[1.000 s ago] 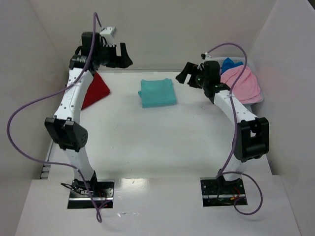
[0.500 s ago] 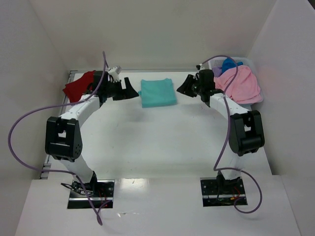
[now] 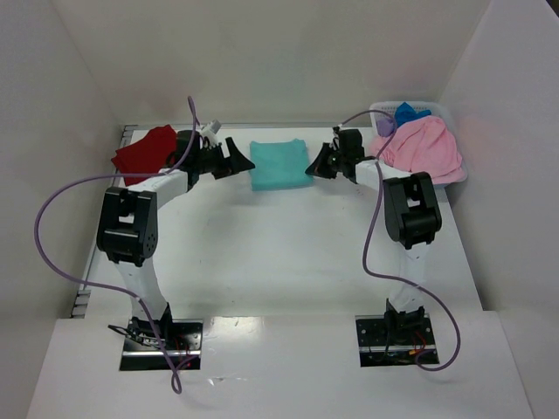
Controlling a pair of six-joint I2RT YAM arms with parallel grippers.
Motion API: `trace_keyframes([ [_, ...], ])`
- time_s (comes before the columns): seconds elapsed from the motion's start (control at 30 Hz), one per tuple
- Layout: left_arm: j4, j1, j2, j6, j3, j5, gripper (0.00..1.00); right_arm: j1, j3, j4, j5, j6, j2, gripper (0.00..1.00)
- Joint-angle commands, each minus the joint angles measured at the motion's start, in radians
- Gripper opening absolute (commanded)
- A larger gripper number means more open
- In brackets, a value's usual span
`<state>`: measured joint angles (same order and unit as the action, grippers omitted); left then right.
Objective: Fold and stack the t-shirts
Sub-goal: Fold the long partially folded tshirt into a neat square
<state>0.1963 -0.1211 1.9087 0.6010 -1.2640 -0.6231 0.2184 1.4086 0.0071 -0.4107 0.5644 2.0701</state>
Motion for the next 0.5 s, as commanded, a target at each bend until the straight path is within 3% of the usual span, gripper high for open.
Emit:
trace_keyframes([
  [0.0,0.089,0.005,0.015,0.006,-0.055,-0.015,0.92,0.010,0.053,0.011,-0.022,-0.006,0.048,0.00],
  [0.37,0.049,0.005,0.099,0.006,-0.138,-0.046,0.97,0.010,0.095,-0.062,0.018,-0.049,0.045,0.00],
  [0.47,-0.030,0.005,0.150,-0.015,-0.227,-0.046,0.99,0.010,0.107,-0.062,0.018,-0.049,-0.010,0.10],
])
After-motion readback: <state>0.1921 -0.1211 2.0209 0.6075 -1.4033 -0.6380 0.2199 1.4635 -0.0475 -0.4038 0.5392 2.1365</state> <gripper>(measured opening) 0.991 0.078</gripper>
